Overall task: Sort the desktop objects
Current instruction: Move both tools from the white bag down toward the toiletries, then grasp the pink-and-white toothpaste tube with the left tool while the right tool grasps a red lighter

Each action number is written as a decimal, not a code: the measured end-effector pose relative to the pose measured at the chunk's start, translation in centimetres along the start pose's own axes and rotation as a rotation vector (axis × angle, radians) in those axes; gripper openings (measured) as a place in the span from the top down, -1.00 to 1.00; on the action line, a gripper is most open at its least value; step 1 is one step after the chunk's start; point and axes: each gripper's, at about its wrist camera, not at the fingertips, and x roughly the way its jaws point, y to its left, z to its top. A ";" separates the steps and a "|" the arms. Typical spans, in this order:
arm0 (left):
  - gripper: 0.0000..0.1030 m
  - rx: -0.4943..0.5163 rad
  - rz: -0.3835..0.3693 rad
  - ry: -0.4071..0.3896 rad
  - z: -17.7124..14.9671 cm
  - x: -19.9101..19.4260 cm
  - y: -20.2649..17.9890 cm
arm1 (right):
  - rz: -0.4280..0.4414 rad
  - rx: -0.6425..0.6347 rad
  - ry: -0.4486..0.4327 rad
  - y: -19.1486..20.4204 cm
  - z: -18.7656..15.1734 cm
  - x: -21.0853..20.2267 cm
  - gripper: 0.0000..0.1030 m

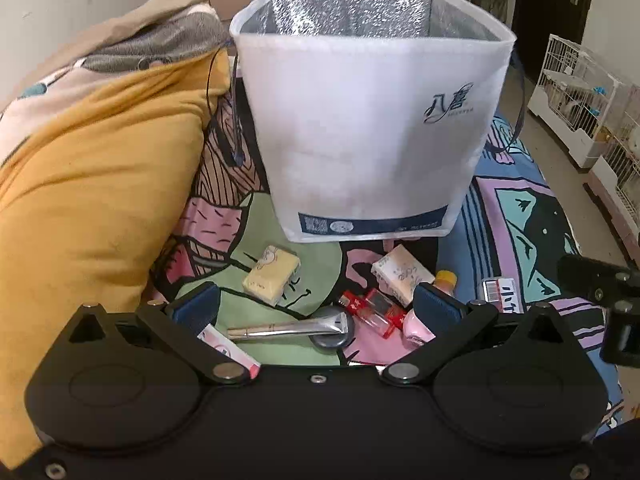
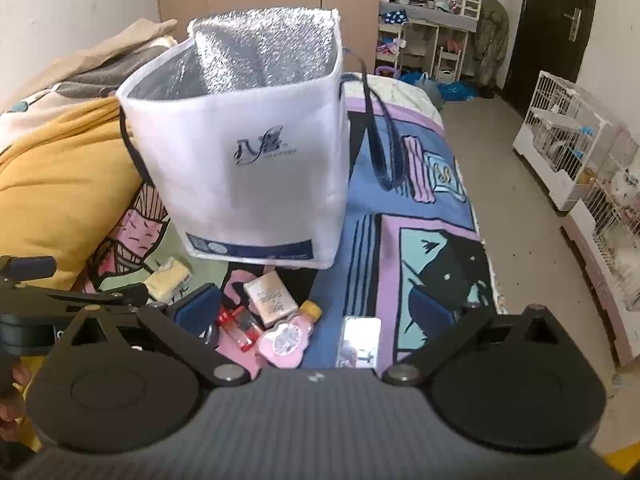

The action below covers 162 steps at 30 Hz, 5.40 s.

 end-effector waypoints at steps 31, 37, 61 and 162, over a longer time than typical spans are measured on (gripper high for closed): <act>-1.00 0.011 -0.009 0.080 -5.9 11.3 0.2 | 0.008 0.094 0.032 -2.1 -5.6 10.0 -1.00; -1.00 0.039 -0.019 0.106 -7.6 12.4 -0.2 | 0.020 0.120 0.053 -2.6 -7.0 11.7 -1.00; -1.00 0.062 0.011 0.151 -9.6 14.2 6.3 | 0.136 -0.063 0.053 -0.2 -9.6 13.5 -1.00; -0.04 -0.267 0.049 0.315 -9.9 23.1 11.4 | 0.442 -0.509 0.174 9.8 -14.3 21.8 0.27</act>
